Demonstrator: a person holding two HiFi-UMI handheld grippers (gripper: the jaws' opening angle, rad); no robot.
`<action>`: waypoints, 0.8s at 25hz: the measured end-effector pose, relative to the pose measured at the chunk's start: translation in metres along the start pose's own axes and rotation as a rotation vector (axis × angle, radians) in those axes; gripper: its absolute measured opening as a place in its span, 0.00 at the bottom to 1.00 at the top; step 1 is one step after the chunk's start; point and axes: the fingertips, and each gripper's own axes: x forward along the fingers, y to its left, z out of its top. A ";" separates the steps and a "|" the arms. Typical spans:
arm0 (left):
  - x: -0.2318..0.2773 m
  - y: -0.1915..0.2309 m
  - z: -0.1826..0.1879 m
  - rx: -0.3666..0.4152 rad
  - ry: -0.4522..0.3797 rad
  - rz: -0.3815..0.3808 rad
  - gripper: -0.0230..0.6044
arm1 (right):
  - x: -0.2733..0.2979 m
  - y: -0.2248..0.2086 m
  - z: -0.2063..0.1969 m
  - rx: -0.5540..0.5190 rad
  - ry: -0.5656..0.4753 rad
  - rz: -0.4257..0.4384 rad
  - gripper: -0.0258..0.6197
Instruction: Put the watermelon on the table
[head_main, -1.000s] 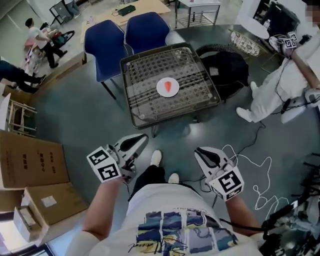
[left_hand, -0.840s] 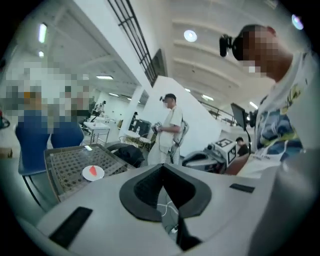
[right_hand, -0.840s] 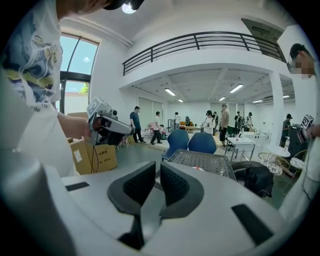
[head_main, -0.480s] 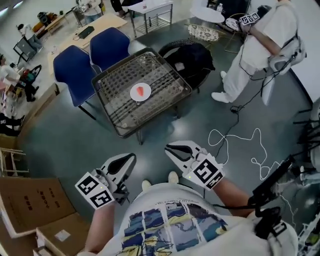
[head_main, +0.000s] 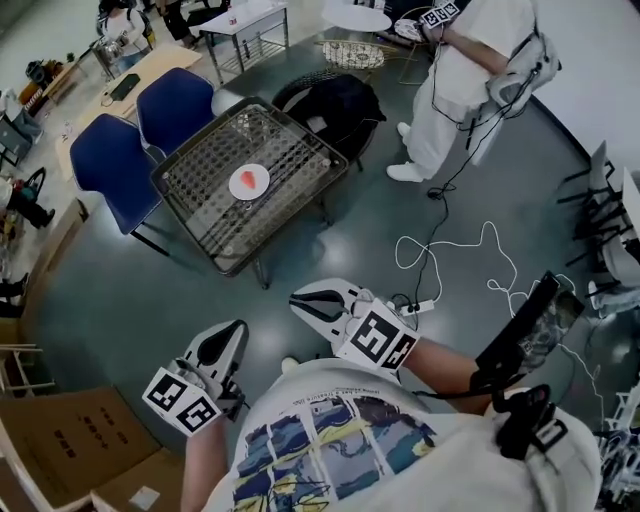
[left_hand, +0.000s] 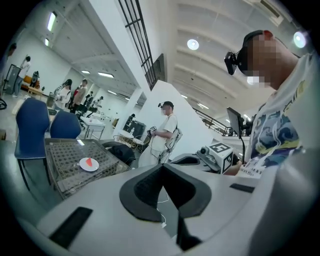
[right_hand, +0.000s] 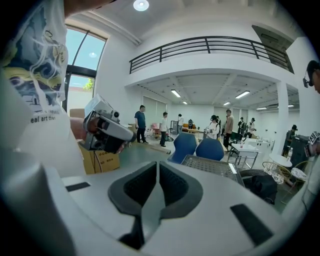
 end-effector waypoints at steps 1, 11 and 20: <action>-0.005 0.002 -0.002 -0.006 -0.003 -0.005 0.05 | 0.003 0.005 0.001 -0.002 0.000 -0.004 0.08; -0.049 0.010 -0.009 -0.025 0.005 0.012 0.05 | 0.020 0.039 0.013 -0.018 0.029 -0.026 0.06; -0.096 0.030 -0.029 -0.056 0.018 0.024 0.05 | 0.052 0.076 0.022 -0.024 0.050 -0.019 0.06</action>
